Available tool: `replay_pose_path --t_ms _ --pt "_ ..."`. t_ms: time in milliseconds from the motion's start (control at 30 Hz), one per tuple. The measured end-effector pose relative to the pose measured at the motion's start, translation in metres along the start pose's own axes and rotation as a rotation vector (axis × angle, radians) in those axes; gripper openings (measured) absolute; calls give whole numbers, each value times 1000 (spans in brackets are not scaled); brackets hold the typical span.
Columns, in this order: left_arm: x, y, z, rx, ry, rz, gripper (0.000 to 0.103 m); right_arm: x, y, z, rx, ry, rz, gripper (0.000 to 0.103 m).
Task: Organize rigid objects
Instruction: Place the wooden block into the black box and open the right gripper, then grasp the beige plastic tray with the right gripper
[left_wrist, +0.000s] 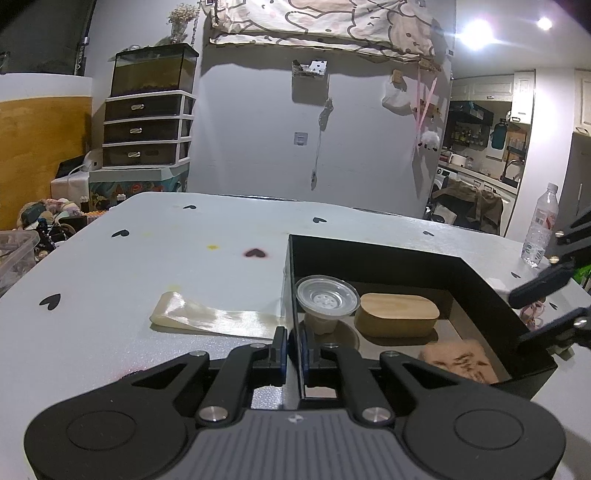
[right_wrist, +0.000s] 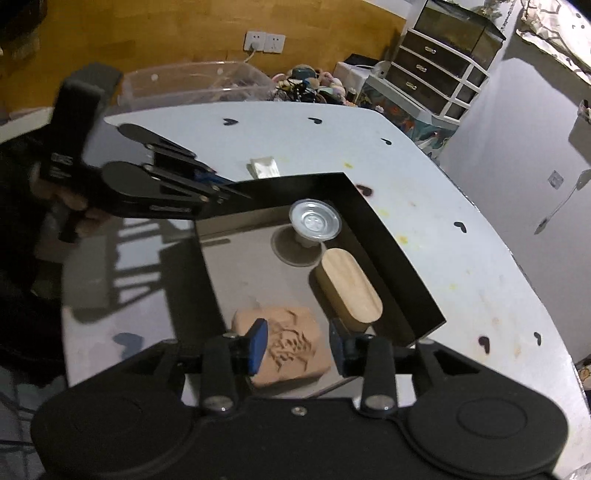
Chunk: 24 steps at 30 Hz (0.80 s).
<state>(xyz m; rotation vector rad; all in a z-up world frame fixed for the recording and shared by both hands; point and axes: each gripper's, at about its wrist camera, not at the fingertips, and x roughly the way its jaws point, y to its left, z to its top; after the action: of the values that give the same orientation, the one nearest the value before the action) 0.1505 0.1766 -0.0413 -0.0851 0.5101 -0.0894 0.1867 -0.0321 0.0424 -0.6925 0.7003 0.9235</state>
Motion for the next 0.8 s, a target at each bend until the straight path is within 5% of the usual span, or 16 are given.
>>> replay_pose_path --t_ms 200,400,467,500,800 --pt "-1 -2 1 6 6 5 8 -11 3 -4 82 -22 14 42" --pt "-1 -2 1 7 12 8 8 -24 3 -10 195 -71 9 72" --pt "0 -2 2 6 14 9 8 -29 4 -14 221 -98 -8 96" --pt "0 -2 3 5 15 9 8 -32 5 -17 238 -114 -32 99" --pt "0 -2 2 4 16 10 8 -50 10 -54 366 -188 -95 103"
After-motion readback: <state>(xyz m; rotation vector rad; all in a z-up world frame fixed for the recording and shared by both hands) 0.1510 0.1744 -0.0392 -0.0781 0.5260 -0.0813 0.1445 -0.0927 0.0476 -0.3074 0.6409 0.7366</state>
